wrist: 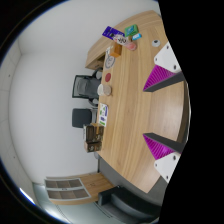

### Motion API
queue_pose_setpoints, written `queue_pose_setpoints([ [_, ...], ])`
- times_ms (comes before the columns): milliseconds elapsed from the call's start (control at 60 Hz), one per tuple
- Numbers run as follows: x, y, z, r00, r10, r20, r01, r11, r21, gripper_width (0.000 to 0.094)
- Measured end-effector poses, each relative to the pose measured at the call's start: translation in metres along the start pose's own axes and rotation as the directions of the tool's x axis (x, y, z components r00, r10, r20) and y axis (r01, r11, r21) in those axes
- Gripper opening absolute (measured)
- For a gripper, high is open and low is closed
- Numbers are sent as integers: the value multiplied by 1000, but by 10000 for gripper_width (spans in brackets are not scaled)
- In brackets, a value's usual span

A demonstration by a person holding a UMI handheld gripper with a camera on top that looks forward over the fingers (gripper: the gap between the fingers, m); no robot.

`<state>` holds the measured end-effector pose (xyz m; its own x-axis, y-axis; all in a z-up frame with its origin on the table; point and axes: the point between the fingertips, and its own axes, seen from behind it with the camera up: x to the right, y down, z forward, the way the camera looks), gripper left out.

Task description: Pour water

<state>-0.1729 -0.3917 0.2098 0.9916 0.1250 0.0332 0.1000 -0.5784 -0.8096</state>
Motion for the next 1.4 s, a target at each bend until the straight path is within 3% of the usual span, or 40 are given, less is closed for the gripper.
queue_pose_setpoints([
  [150, 47, 10, -2, 996, 36, -83, -38, 999, -13, 854],
  [517, 292, 51, 59, 952, 117, -282, -118, 993, 14, 862],
  [717, 399, 35, 136, 940, 150, -306, -124, 987, 101, 858],
  [950, 470, 12, 233, 950, 196, -244, -158, 973, 165, 844],
  [1067, 486, 3, 265, 952, 193, -238, -150, 971, 187, 761],
  [1183, 491, -2, 283, 957, 186, -221, -139, 967, 213, 501],
  [1400, 494, -7, 289, 956, 173, -236, -116, 965, 236, 344],
])
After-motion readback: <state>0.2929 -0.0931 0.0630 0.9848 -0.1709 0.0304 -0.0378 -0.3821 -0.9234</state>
